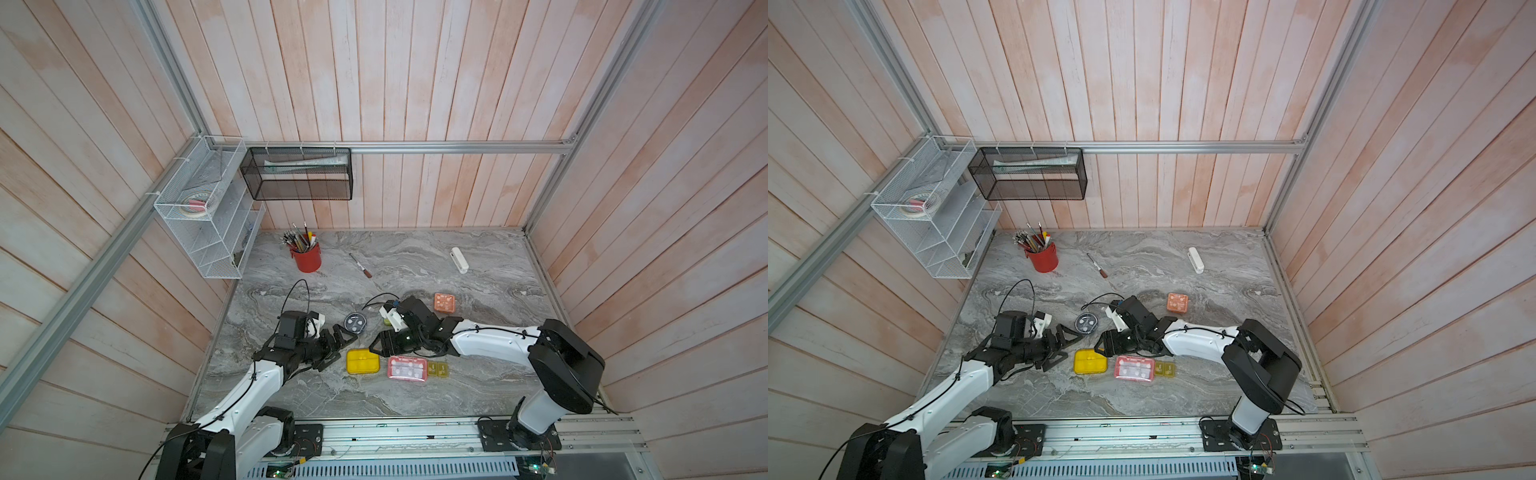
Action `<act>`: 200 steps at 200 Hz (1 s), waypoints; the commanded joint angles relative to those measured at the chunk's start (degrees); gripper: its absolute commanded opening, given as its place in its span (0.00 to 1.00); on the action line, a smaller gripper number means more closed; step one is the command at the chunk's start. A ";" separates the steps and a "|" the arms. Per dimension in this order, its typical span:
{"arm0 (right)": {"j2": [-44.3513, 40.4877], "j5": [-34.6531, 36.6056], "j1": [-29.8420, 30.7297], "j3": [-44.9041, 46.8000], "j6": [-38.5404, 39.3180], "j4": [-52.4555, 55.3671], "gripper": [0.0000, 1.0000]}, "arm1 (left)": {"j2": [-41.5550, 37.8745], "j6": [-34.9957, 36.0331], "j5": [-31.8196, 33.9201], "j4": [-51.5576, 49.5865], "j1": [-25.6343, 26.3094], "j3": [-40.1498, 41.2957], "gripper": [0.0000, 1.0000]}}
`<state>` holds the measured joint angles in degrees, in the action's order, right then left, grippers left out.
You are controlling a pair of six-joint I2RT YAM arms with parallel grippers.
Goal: Close pillboxes
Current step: Adjust the pillbox at the center of the board, then close the lid on the pillbox.
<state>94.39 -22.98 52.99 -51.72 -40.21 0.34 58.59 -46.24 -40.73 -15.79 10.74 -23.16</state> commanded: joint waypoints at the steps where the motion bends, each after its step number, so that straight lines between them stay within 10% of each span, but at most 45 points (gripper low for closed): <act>1: 0.34 0.29 -0.43 -1.80 1.27 1.16 0.64 | -0.41 2.62 -1.01 -2.15 -0.42 -0.67 1.00; 200: 5.66 -2.92 0.88 2.58 -2.92 -7.01 0.64 | 4.06 0.98 -0.95 4.10 2.37 3.81 0.88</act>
<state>99.61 -25.61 53.32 -50.70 -42.19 -5.30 61.63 -45.25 -42.81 -13.61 12.43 -20.32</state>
